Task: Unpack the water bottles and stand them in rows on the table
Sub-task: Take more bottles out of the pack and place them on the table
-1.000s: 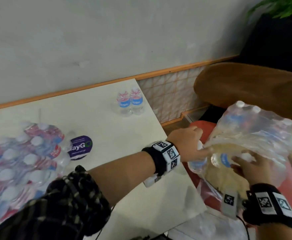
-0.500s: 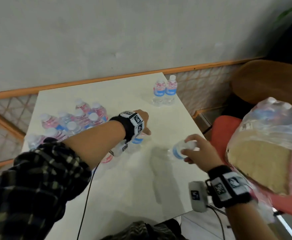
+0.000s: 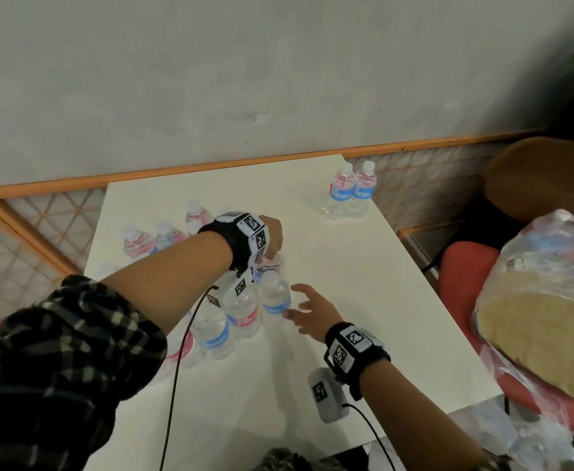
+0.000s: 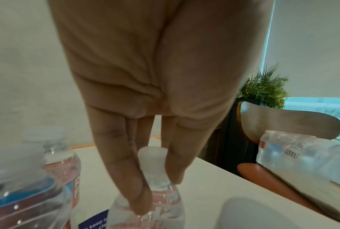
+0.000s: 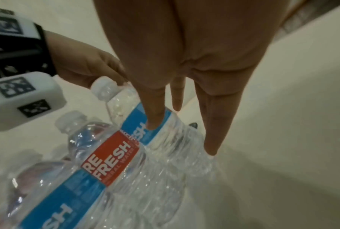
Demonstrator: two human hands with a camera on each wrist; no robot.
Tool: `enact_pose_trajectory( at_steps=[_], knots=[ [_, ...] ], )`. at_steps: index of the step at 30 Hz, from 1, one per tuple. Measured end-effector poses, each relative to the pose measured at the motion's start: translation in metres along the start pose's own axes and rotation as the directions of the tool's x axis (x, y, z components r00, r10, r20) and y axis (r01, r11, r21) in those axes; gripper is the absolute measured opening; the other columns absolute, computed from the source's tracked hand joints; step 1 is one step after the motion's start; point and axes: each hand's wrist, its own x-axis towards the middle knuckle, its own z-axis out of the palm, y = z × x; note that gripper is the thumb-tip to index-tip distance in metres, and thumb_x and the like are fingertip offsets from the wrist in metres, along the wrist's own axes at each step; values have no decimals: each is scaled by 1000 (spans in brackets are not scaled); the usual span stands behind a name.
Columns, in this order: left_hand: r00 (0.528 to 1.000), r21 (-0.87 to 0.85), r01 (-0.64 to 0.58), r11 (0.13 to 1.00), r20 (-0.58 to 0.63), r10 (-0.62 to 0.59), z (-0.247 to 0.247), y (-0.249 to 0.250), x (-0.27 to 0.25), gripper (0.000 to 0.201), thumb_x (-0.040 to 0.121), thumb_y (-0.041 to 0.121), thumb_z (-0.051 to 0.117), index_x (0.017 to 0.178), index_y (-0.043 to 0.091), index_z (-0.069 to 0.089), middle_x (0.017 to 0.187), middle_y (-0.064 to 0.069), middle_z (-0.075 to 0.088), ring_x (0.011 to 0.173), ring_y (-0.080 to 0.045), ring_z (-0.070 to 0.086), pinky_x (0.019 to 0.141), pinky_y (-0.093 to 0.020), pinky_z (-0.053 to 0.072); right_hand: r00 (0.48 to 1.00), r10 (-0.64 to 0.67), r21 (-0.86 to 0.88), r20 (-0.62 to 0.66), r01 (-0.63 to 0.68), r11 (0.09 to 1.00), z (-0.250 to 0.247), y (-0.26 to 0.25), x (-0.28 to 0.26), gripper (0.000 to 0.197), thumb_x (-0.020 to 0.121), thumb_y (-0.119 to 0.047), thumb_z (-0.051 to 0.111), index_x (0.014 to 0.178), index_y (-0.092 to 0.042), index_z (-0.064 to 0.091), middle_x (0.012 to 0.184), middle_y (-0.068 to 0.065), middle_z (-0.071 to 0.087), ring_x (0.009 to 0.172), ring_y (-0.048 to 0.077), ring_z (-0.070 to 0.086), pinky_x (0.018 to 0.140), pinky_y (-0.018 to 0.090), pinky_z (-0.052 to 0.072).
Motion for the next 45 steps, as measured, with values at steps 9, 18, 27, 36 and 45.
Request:
enact_pose_trajectory(
  at_steps=[9, 18, 27, 36, 45],
  knots=[
    [998, 114, -12, 993, -66, 19, -1, -3, -7, 27, 89, 0, 52, 104, 10, 71, 109, -8, 67, 81, -16, 53, 54, -20, 39, 998, 60, 283, -13, -54, 957, 44, 1, 31, 53, 81, -25, 71, 128, -32, 48, 71, 2, 60, 61, 17, 58, 85, 41, 56],
    [988, 118, 31, 992, -154, -12, -6, 4, -16, 14, 88, 14, 50, 82, 25, 43, 77, 6, 39, 64, -10, 37, 59, -22, 31, 995, 37, 336, 95, -67, 939, 18, -17, 28, 50, 77, -20, 70, 120, -29, 46, 94, 7, 60, 86, 22, 52, 73, 31, 45],
    [972, 134, -211, 968, -77, 222, 27, 134, -8, 41, 93, 23, 48, 134, 17, 49, 131, -9, 54, 118, -29, 53, 97, -39, 47, 971, 73, 286, -229, -5, 958, -117, 18, -3, 22, 88, -4, 55, 106, -16, 55, 89, 5, 63, 80, 18, 56, 71, 30, 44],
    [839, 11, -534, 846, -120, 531, 65, 306, 38, 35, 89, 30, 57, 124, 32, 59, 160, -5, 0, 148, -26, -3, 116, -45, 22, 823, 296, 349, -485, -127, 928, -286, 125, -94, 13, 89, -2, 52, 84, -8, 62, 80, 9, 62, 69, 19, 57, 60, 26, 41],
    [831, 27, -550, 835, -88, 550, 49, 417, 89, 53, 85, 21, 57, 136, 34, 46, 159, 4, -7, 146, -30, 5, 113, -48, 28, 742, 443, 542, -503, -128, 831, -394, 172, -102, 14, 95, -7, 49, 104, -7, 59, 110, 6, 59, 92, 17, 58, 70, 26, 45]
  ],
)
